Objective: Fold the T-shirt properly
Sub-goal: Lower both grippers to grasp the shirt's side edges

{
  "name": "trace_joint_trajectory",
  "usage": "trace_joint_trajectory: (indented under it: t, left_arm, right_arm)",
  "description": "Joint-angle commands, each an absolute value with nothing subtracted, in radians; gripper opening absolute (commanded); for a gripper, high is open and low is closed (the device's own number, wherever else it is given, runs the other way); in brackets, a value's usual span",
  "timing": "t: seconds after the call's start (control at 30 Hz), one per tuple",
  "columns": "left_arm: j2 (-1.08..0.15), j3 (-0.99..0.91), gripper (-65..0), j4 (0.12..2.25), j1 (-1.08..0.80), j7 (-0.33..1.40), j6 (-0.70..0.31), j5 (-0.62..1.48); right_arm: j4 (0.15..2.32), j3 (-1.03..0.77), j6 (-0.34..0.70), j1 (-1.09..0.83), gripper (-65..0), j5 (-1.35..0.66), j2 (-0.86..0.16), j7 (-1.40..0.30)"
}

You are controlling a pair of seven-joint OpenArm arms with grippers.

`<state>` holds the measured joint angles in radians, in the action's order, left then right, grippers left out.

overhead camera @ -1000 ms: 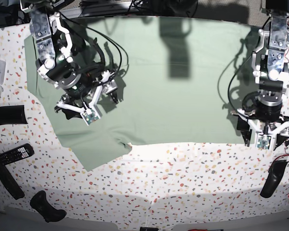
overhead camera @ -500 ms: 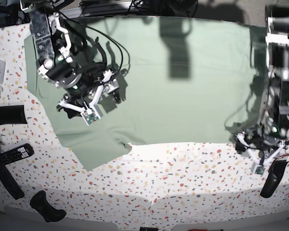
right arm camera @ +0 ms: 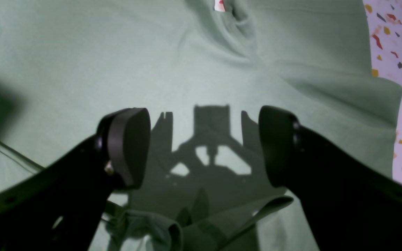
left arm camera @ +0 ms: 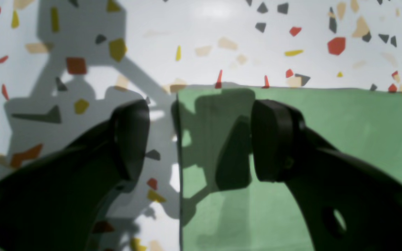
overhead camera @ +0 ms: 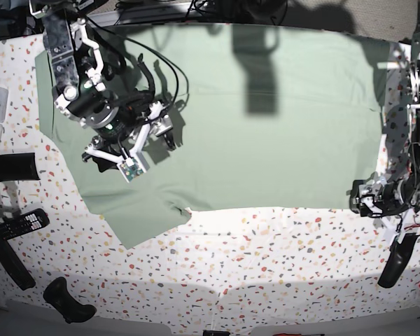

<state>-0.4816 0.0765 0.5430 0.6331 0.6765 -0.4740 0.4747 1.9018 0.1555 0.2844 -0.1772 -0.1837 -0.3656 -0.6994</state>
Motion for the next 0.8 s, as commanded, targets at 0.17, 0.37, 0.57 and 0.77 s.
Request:
trace_joint_trajectory:
  t: [0.17,0.37,0.57,0.77]
  left_arm:
    - [-0.490,0.072,-32.3,0.556,0.663,0.681,-0.558,0.604]
    - [-0.492,0.072,-64.9,0.556,0.663,0.648,-0.558,0.603]
    - [-0.491,0.072,-65.0,0.556,0.667,0.612,-0.558,0.604]
    - [-0.491,0.072,-65.0,0.556,0.665,0.613,-0.558,0.603]
  right_arm:
    - [1.919,0.150,0.281,-0.163,-18.4,-0.187,-0.374,-0.677]
    - [1.919,0.150,0.280,-0.163,-18.4,-0.186,-0.374,-0.675]
    - [1.906,0.150,0.194,-0.120,-18.6,-0.131,-0.374,-0.678]
    - [1.740,0.144,0.179,0.044,-18.6,-0.127,-0.374,-0.698]
